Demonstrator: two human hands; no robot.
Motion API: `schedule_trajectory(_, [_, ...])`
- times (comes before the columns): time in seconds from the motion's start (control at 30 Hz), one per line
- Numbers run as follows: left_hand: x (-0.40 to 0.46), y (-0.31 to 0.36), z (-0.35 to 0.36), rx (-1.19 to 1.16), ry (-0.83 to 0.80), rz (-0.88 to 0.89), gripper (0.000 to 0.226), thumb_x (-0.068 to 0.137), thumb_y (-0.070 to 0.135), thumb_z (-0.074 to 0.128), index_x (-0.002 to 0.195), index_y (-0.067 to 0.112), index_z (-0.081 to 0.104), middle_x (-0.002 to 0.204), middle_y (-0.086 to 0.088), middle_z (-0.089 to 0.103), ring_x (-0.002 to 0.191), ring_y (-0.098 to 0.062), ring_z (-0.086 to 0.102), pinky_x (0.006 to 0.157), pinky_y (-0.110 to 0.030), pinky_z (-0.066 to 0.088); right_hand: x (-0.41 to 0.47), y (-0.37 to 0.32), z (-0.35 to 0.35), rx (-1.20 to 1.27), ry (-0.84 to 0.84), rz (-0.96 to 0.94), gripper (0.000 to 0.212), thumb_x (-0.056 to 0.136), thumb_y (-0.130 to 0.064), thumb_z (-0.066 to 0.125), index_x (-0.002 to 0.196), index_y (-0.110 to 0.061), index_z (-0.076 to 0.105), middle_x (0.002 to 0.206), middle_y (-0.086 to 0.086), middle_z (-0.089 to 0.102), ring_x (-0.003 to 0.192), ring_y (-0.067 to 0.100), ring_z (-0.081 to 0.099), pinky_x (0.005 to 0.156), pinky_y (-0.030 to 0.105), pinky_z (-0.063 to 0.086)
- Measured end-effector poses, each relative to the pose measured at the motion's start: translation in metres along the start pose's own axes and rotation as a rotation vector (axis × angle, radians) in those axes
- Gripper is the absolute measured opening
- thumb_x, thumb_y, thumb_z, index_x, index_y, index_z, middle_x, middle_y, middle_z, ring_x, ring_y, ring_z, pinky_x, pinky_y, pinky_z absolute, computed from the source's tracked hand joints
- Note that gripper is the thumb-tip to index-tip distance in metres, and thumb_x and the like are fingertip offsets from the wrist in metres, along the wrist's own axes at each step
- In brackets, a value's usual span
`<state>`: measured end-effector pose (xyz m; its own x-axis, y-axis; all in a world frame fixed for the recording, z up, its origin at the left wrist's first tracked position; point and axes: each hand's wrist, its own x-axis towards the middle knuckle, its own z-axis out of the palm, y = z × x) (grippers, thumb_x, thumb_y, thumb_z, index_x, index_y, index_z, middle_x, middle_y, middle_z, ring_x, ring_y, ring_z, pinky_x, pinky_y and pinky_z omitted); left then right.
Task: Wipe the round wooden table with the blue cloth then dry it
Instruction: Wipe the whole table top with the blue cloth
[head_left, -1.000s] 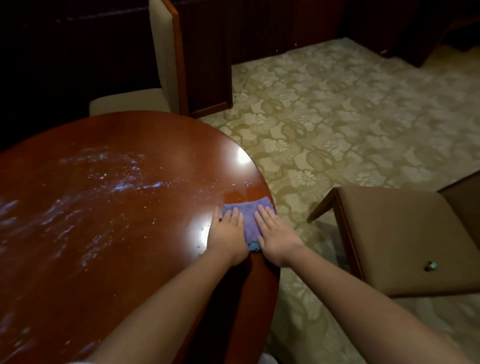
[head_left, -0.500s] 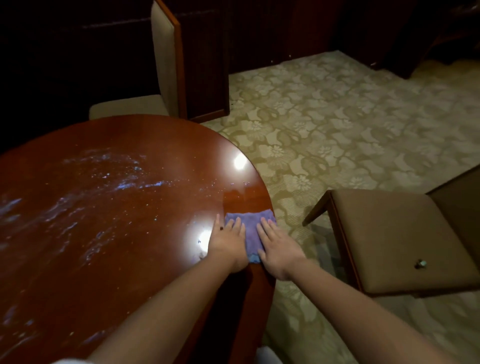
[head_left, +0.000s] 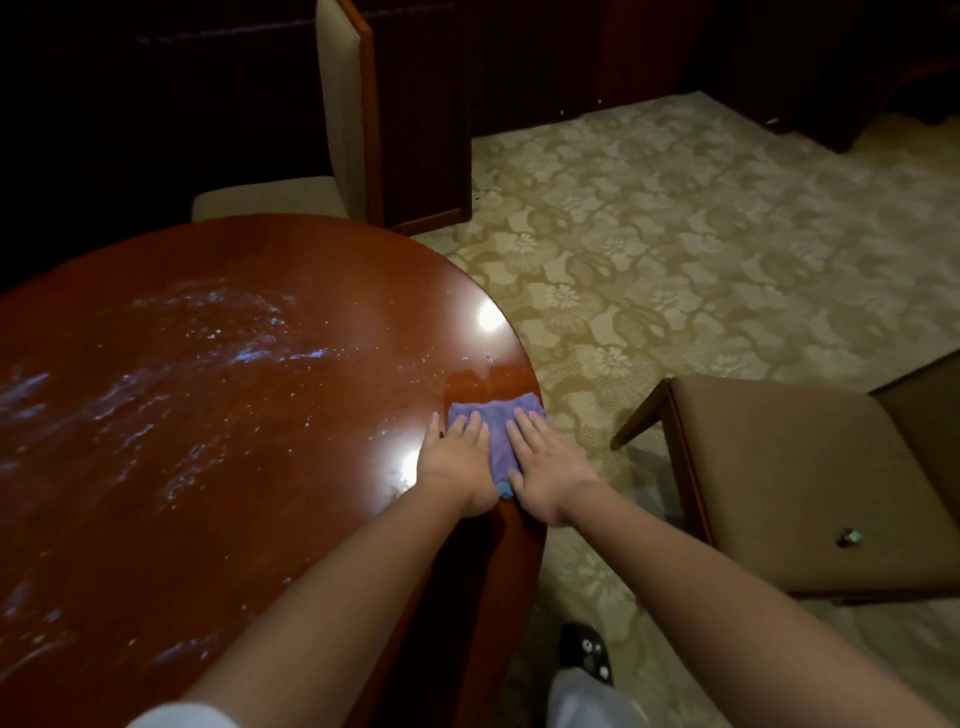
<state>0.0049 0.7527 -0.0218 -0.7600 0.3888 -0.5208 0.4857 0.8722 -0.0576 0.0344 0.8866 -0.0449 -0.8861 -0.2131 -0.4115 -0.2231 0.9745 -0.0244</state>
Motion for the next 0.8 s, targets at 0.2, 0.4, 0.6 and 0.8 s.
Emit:
schedule_trajectory(0.2, [-0.02, 0.015, 0.0, -0.047, -0.002, -0.006, 0.081, 0.092, 0.042, 0.041, 0.152, 0.005, 0.0, 0.159, -0.012, -0.005, 0.148, -0.023, -0.004, 0.121, -0.037, 0.001, -0.02, 0.015, 0.004, 0.057, -0.027, -0.108, 0.077, 0.093, -0.052, 0.007, 0.152, -0.004, -0.003, 0.159, 0.015, -0.01, 0.148, 0.024, -0.009, 0.116, 0.029, -0.01])
schedule_trajectory(0.4, [0.023, 0.018, -0.02, -0.089, 0.006, -0.136, 0.082, 0.094, 0.046, 0.036, 0.151, 0.004, -0.004, 0.159, -0.016, -0.007, 0.147, -0.026, -0.004, 0.119, -0.037, 0.0, 0.034, 0.043, -0.013, -0.007, 0.003, -0.184, 0.072, 0.096, -0.048, 0.011, 0.152, -0.005, -0.003, 0.16, 0.012, -0.011, 0.148, 0.023, -0.01, 0.118, 0.032, -0.007])
schedule_trajectory(0.6, [0.038, 0.02, -0.024, -0.173, 0.022, -0.279, 0.078, 0.095, 0.044, 0.035, 0.152, 0.005, -0.002, 0.159, -0.015, -0.005, 0.148, -0.026, -0.001, 0.119, -0.036, 0.003, 0.063, 0.053, -0.026, -0.052, -0.007, -0.296, 0.066, 0.102, -0.039, 0.024, 0.152, -0.005, -0.005, 0.159, 0.011, -0.013, 0.147, 0.023, -0.011, 0.12, 0.033, -0.006])
schedule_trajectory(0.8, [0.001, 0.051, -0.019, -0.206, -0.023, -0.303, 0.08, 0.093, 0.04, 0.039, 0.152, 0.006, -0.003, 0.159, -0.015, -0.006, 0.148, -0.025, -0.004, 0.118, -0.037, -0.001, 0.021, 0.066, -0.017, -0.048, 0.001, -0.399, 0.082, 0.087, -0.055, 0.01, 0.153, -0.006, 0.0, 0.16, 0.013, -0.007, 0.148, 0.023, -0.007, 0.117, 0.031, -0.006])
